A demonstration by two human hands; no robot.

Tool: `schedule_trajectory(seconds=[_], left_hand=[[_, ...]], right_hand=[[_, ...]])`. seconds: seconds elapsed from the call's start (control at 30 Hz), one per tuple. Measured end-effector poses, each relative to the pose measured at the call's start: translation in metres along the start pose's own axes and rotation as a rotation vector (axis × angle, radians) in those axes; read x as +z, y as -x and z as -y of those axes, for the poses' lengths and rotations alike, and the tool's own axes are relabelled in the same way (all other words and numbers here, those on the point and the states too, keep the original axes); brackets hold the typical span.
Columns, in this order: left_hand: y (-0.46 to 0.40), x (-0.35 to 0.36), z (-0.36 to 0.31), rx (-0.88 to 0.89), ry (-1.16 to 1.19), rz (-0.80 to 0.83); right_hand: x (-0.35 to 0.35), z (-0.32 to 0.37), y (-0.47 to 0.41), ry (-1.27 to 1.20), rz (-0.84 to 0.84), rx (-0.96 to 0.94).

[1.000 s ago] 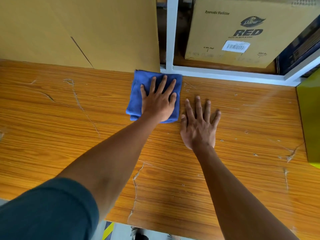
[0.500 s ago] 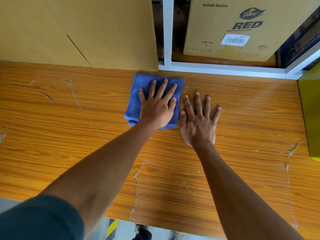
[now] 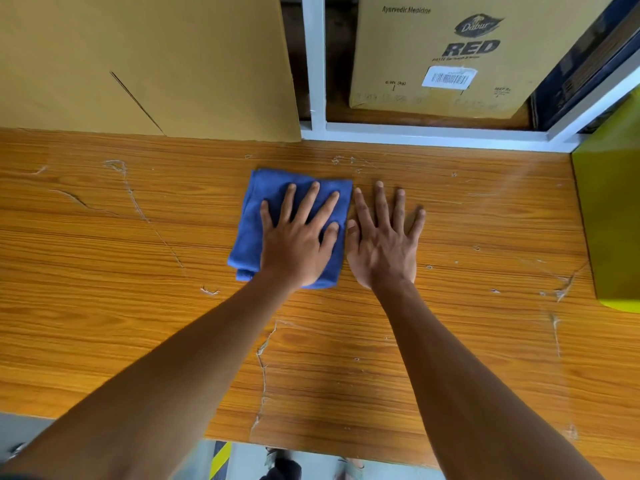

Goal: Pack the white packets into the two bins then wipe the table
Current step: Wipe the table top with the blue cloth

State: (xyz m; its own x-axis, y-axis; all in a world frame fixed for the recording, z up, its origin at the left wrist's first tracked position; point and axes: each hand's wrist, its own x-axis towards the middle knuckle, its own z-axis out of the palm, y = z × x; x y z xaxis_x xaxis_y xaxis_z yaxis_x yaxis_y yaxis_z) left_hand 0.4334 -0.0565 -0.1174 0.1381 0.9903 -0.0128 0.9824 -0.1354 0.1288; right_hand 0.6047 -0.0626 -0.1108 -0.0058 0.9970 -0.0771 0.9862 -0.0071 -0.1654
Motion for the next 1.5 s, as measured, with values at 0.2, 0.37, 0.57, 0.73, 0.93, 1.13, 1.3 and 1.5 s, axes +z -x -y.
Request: schedule_trajectory(seconds=[0.2, 0.37, 0.57, 0.73, 0.93, 1.13, 1.3, 1.5], left_hand=[[-0.085, -0.005, -0.001, -0.064, 0.038, 0.047], [-0.007, 0.001, 0.0, -0.011, 0.006, -0.026], [-0.002, 0.0, -0.004, -0.05, 0.013, 0.025], [-0.086, -0.007, -0.005, -0.097, 0.061, 0.055], [-0.012, -0.001, -0.006, -0.047, 0.032, 0.008], [0.066, -0.002, -0.012, -0.081, 0.047, 0.035], [-0.009, -0.001, -0.005, -0.066, 0.03, 0.016], [-0.033, -0.005, -0.002, -0.08, 0.052, 0.064]], right_hand=[[0.001, 0.0, 0.002, 0.011, -0.006, -0.003], [-0.002, 0.001, 0.004, 0.0, -0.001, -0.004], [-0.002, 0.001, 0.003, -0.005, -0.008, -0.005], [0.002, -0.001, 0.002, 0.019, -0.033, -0.004], [0.0, -0.001, 0.004, 0.004, -0.027, -0.004], [-0.002, 0.001, 0.005, -0.008, -0.023, -0.007], [0.001, 0.0, 0.004, 0.017, -0.026, -0.002], [0.0, 0.0, 0.005, 0.016, -0.029, -0.001]])
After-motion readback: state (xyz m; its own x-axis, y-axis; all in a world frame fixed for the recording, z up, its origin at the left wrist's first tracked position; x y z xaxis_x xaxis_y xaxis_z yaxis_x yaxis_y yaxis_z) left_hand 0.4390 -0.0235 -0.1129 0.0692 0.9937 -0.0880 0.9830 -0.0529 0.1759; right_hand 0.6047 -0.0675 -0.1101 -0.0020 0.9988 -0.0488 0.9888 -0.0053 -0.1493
